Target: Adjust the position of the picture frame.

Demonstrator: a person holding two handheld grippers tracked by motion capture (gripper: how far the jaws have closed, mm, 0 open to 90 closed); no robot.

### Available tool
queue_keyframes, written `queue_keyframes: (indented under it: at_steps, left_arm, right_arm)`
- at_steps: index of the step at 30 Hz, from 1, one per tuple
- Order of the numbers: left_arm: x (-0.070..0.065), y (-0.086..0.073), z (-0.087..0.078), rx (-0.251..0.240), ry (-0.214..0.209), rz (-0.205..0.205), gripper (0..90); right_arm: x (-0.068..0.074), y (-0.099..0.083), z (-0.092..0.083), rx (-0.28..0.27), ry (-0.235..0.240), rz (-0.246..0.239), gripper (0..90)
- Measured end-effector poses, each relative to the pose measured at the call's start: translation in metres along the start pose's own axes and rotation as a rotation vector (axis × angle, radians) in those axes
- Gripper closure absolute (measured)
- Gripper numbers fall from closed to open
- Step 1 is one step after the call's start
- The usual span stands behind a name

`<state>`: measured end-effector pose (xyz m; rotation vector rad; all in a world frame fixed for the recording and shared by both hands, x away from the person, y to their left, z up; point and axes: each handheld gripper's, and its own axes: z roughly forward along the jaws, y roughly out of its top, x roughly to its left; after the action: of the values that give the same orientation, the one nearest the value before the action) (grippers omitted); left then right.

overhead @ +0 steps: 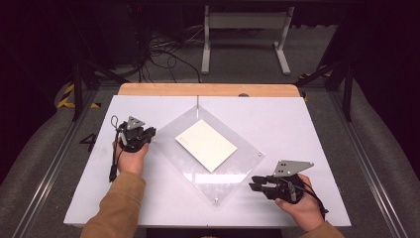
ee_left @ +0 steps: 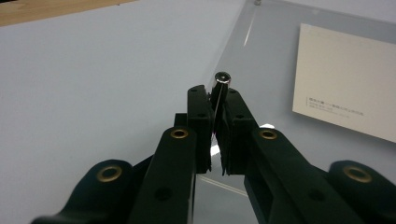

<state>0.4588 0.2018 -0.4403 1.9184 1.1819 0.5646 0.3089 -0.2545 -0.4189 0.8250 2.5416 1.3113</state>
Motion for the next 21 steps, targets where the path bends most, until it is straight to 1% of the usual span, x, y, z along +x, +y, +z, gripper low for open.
queue_keyframes:
  at_steps: [1,2,3,4,5,6,7,8,9,10,12,13,14,15,17,18,19,20,21]
  left_arm:
    - [0.001,0.001,0.004,-0.009,0.004,-0.004,84.0]
    - [0.001,0.001,0.004,-0.009,0.004,-0.004,83.9]
    - [0.004,0.003,0.01,-0.007,-0.006,-0.011,83.7]
    - [0.004,0.003,0.01,-0.007,-0.006,-0.011,83.4]
    - [0.009,-0.001,0.015,-0.001,-0.036,-0.045,83.2]
    - [0.011,-0.003,0.015,-0.011,-0.049,-0.049,82.8]
    - [0.011,-0.003,0.015,-0.011,-0.049,-0.049,82.3]
    - [0.011,-0.005,0.014,-0.028,-0.058,-0.041,81.1]
    - [0.011,-0.005,0.012,-0.036,-0.068,-0.039,78.7]
    - [0.01,-0.004,0.009,-0.045,-0.066,-0.036,73.4]
    - [0.006,-0.002,0.004,-0.046,-0.047,-0.026,54.7]
    - [0.004,-0.001,0.001,-0.042,-0.035,-0.016,48.6]
    - [0.002,-0.002,-0.002,-0.041,-0.027,-0.003,44.4]
    - [0.0,-0.003,-0.007,-0.034,-0.018,0.009,42.1]
    - [-0.001,-0.005,-0.013,-0.033,-0.019,0.012,38.4]
    - [-0.001,-0.005,-0.013,-0.033,-0.019,0.012,37.6]
    - [-0.004,-0.009,-0.02,-0.033,-0.024,0.02,36.9]
    - [-0.005,-0.012,-0.023,-0.03,-0.035,0.019,36.5]
    - [-0.005,-0.012,-0.023,-0.03,-0.035,0.019,35.7]
  right_arm:
    - [-0.002,-0.001,-0.001,0.0,-0.007,0.002,70.5]
    - [-0.002,-0.001,-0.001,0.0,-0.007,0.002,70.5]
    - [-0.006,-0.002,-0.002,0.0,-0.025,0.015,68.6]
    - [-0.007,-0.003,-0.002,0.001,-0.032,0.02,67.9]
    - [-0.008,-0.005,-0.003,0.004,-0.04,0.027,67.5]
    - [-0.01,-0.006,-0.003,0.006,-0.042,0.033,67.0]
    - [-0.011,-0.007,-0.004,0.006,-0.045,0.037,66.5]
    - [-0.012,-0.008,-0.004,0.008,-0.05,0.041,66.0]
    - [-0.013,-0.008,-0.004,0.008,-0.054,0.042,65.6]
    - [-0.014,-0.008,-0.005,0.005,-0.054,0.046,65.4]
    - [-0.015,-0.008,-0.005,0.004,-0.059,0.048,65.2]
    - [-0.016,-0.007,-0.005,0.007,-0.066,0.048,65.2]
    - [-0.017,-0.006,-0.005,0.009,-0.069,0.048,65.2]
    - [-0.019,-0.005,-0.005,0.012,-0.075,0.047,65.2]
    - [-0.025,-0.002,-0.006,0.021,-0.093,0.054,65.2]
    - [-0.027,0.0,-0.007,0.028,-0.101,0.062,65.2]
    - [-0.031,0.003,-0.007,0.042,-0.107,0.068,65.2]
    - [-0.033,0.004,-0.007,0.049,-0.113,0.072,65.2]
    - [-0.036,0.006,-0.006,0.062,-0.118,0.074,65.3]
